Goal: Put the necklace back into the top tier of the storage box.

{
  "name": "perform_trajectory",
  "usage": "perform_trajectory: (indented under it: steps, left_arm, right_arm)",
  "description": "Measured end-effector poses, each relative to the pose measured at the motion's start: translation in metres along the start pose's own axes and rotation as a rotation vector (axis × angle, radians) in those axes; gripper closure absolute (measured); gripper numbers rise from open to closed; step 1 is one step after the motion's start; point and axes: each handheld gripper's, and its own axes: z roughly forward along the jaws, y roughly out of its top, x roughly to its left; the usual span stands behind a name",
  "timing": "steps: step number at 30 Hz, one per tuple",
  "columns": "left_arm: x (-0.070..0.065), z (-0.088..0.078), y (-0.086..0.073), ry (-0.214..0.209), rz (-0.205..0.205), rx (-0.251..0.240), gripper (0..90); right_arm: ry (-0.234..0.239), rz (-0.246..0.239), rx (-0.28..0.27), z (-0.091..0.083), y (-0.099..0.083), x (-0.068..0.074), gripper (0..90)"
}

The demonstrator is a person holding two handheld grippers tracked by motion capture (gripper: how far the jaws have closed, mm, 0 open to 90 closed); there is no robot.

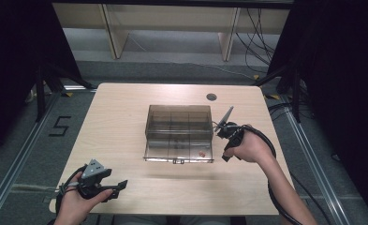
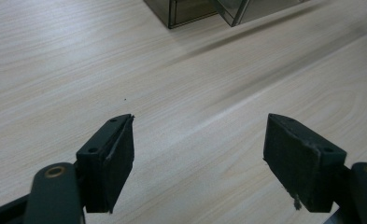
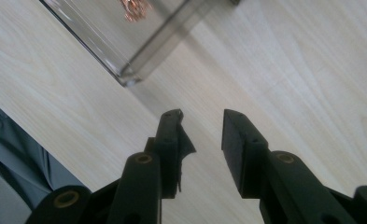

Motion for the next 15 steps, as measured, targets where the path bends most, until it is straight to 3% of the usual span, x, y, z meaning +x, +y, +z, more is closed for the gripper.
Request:
perform_trajectory:
  steps: [4,10,12,13,14,15]
  left_arm:
    - [0.0,0.001,-0.001,0.001,0.0,0.002,24.7]
    - [0.002,0.001,-0.001,0.006,-0.005,0.005,24.7]
    - [0.003,0.0,0.0,0.018,0.009,0.007,24.7]
    - [0.006,-0.002,0.0,0.024,0.042,0.04,24.8]
    - [0.007,-0.002,-0.001,0.03,0.053,0.057,24.9]
    - [0.002,0.002,-0.002,0.033,0.001,0.003,25.0]
  right_arm:
    - [0.026,0.018,-0.002,0.008,-0.007,-0.005,68.2]
    - [0.021,0.018,0.002,0.017,-0.013,-0.012,67.2]
    - [0.009,0.023,0.001,0.018,-0.015,-0.013,66.7]
    - [0.013,0.037,0.004,0.019,-0.016,-0.014,66.5]
    - [0.012,0.013,-0.005,0.02,-0.017,-0.016,66.1]
    - [0.015,0.049,0.005,0.02,-0.018,-0.014,65.8]
